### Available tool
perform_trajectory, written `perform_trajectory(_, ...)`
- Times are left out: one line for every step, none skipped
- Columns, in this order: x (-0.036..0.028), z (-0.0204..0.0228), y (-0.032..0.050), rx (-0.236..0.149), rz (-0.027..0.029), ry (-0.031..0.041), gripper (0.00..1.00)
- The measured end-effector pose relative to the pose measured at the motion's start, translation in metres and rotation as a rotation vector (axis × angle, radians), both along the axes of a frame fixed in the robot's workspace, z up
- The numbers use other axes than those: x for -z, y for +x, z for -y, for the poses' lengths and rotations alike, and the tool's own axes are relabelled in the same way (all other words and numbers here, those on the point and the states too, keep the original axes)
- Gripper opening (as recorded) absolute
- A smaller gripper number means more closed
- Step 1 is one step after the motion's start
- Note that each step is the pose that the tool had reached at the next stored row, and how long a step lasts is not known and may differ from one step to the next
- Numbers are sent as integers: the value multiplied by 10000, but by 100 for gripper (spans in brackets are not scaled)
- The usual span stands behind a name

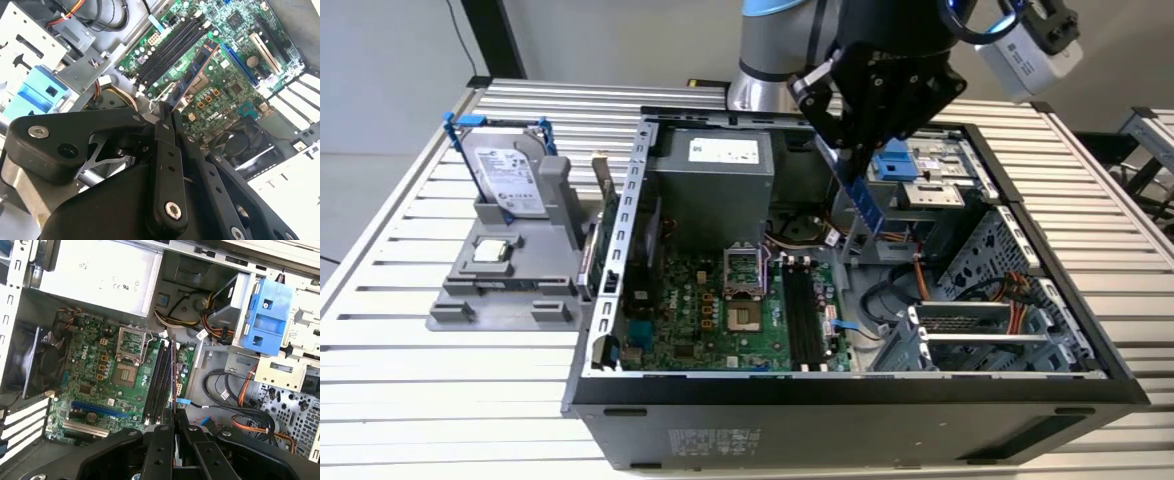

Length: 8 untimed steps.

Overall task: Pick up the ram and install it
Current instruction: 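Insert the ram into the slot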

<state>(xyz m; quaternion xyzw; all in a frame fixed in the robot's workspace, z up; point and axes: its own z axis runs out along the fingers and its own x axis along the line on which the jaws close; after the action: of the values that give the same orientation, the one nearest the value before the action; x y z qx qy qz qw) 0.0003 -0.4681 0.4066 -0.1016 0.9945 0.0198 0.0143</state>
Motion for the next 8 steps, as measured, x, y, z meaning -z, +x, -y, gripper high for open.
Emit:
perform_trajectory(0, 0, 0, 94, 0, 0, 0)
perform_trajectory(0, 0, 0, 189, 0, 0, 0)
perform_trajectory(0, 0, 0, 567, -1, 0, 0)
perform_trajectory(0, 0, 0, 651, -1, 0, 0)
perform_trajectory(0, 0, 0, 729, 0, 0, 0)
perform_trajectory(0, 0, 0, 804, 0, -1, 0)
perform_trajectory(0, 0, 0, 875, 0, 0, 0)
perform_trajectory(0, 0, 0, 949, 0, 0, 0)
